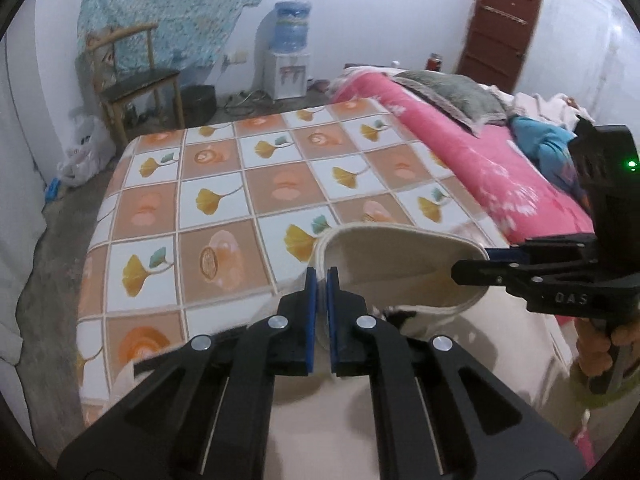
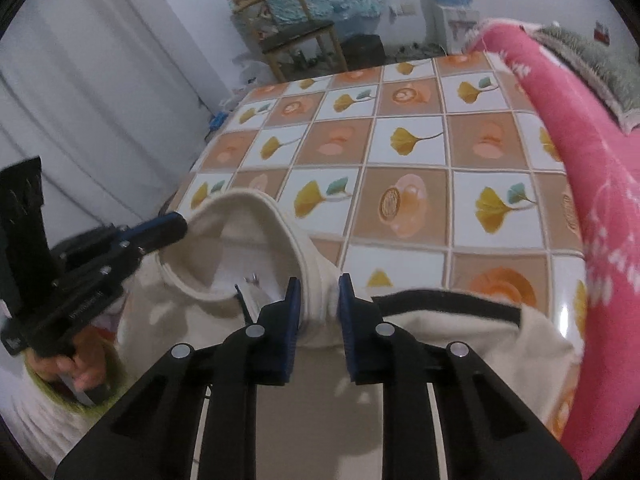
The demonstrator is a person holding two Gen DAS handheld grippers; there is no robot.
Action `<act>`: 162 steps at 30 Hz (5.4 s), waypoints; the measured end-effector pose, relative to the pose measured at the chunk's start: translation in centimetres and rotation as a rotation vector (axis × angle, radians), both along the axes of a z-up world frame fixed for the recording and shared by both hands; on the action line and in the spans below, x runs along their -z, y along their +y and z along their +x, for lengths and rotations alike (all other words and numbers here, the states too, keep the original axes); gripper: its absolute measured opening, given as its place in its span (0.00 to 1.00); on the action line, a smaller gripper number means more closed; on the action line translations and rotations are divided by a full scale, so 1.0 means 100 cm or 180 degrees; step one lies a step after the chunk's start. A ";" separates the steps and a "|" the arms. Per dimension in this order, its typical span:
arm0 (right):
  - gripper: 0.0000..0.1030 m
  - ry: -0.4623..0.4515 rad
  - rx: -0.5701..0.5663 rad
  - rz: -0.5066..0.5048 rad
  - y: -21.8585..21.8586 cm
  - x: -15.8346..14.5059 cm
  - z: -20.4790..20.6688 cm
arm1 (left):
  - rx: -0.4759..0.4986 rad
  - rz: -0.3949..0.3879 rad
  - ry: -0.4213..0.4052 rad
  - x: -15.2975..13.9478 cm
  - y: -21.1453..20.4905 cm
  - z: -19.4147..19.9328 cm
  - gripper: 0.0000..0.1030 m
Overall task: Fold large clothes
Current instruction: 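Move both tools to the jacket collar and close them on it, then lift the collar with both tools and fold it over toward the hem, then open both tools and release the collar onto the folded hem, then grasp the side edge of the folded jacket with the left tool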
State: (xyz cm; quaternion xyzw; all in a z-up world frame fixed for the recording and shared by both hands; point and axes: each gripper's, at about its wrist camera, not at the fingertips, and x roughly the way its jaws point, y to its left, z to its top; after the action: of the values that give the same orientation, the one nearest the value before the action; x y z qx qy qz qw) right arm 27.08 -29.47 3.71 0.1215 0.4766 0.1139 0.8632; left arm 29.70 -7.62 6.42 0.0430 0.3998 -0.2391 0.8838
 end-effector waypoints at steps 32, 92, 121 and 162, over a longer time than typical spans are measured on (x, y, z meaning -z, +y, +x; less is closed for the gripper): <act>0.33 0.0046 -0.0198 -0.0260 0.057 0.038 -0.041 | -0.0038 0.0015 0.0532 0.055 -0.005 -0.046 0.10; 0.47 0.0033 0.0044 -0.0508 0.060 0.057 -0.047 | -0.0429 0.0455 0.0359 0.089 0.013 -0.078 0.10; 0.70 0.0056 0.0310 -0.0447 0.040 0.036 -0.172 | -0.0576 0.0485 0.0189 0.067 0.024 -0.101 0.41; 0.94 0.0017 0.0286 -0.1062 0.062 0.086 -0.228 | -0.1504 -0.0164 0.0464 0.094 0.186 -0.222 0.55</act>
State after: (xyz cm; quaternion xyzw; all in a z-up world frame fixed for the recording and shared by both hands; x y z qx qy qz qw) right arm 4.32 -23.29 -4.90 -0.0020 0.4853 -0.0058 0.8744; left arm 7.52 10.97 -3.03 -0.0916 0.4552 -0.0384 0.8848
